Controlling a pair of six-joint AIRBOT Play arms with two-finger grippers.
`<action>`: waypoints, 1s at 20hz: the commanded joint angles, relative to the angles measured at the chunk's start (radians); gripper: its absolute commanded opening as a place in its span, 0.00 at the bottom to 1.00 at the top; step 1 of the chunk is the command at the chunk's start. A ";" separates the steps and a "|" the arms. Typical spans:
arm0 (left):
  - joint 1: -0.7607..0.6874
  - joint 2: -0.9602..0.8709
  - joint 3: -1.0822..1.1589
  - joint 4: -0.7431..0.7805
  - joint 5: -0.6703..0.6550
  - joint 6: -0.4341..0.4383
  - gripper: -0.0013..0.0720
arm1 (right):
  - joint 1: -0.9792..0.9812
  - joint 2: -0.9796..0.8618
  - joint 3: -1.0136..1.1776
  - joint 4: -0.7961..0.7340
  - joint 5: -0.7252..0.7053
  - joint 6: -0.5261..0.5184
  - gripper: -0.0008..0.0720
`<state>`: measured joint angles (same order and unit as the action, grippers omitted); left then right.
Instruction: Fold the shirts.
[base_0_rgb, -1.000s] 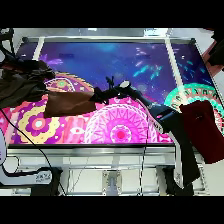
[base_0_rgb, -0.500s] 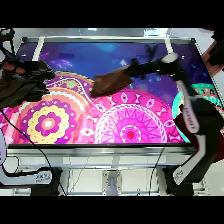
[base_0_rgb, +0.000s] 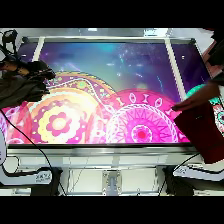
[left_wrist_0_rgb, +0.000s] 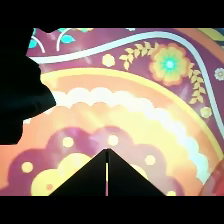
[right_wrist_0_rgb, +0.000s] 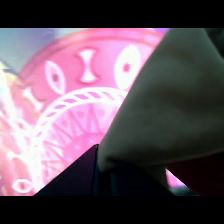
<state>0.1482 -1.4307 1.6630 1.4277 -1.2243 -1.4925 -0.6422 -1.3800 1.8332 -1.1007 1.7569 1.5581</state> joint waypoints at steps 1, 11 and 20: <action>0.000 0.000 0.001 -0.098 -0.005 0.001 0.04 | -0.105 0.077 -0.061 -0.247 0.077 -0.013 0.05; 0.000 0.000 0.001 -0.127 -0.082 0.000 0.04 | -0.071 0.108 -0.404 -0.719 0.083 -0.011 0.05; 0.000 0.000 0.001 -0.148 -0.090 0.001 0.04 | -0.083 0.114 -0.594 -0.939 0.082 -0.051 0.62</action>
<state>0.1482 -1.4307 1.6630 1.2865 -1.3106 -1.4925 -0.7212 -1.2678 1.2755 -1.9980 1.8408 1.5158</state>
